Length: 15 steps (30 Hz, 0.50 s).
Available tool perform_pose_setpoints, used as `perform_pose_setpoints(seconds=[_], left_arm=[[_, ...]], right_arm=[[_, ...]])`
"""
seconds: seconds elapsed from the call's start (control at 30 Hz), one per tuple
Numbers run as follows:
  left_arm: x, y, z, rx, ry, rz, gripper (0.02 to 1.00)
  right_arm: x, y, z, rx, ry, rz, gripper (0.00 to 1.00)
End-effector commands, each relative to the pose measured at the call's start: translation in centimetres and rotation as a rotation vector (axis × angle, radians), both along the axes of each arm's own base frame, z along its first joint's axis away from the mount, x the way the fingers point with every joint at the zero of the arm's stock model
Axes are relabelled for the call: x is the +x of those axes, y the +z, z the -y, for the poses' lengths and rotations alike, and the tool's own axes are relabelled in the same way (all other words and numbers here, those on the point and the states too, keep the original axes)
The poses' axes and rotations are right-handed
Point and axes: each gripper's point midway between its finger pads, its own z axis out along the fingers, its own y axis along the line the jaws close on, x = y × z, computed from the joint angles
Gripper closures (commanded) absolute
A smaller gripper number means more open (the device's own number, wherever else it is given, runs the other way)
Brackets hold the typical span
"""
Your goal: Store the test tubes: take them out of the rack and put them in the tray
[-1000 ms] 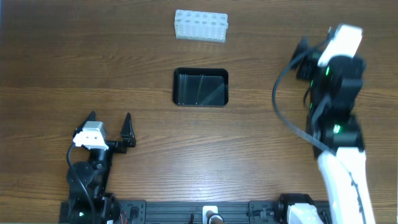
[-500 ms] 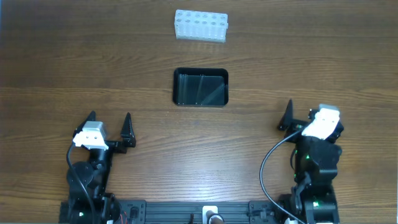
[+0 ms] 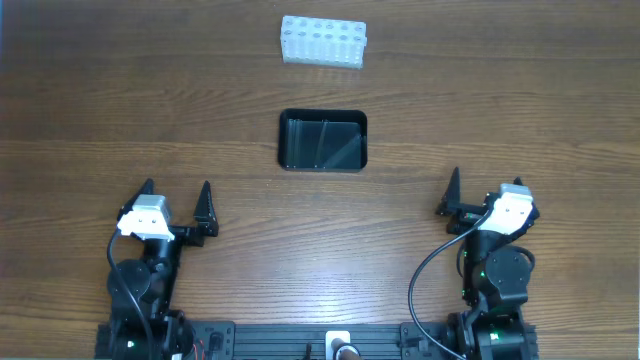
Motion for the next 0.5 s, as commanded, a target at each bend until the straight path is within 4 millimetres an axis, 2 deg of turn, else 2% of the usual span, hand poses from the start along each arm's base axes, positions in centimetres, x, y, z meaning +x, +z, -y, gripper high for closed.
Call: perform_pose_setpoints(seconds=[0.03, 0.27, 0.5], left_arm=[[-0.01, -0.16, 0.02, 0.007, -0.004, 0.000, 0.020], [-0.01, -0.16, 0.02, 0.007, -0.004, 0.000, 0.018], [-0.01, -0.16, 0.01, 0.007, -0.004, 0.000, 0.018]], right_arm=[[-0.28, -0.99, 0.03, -0.007, -0.003, 0.034, 0.007], [-1.12, -0.95, 0.25, -0.019, -0.011, 0.080, 0.009], [-1.11, -1.14, 0.28, -0.037, -0.011, 0.069, 0.007]])
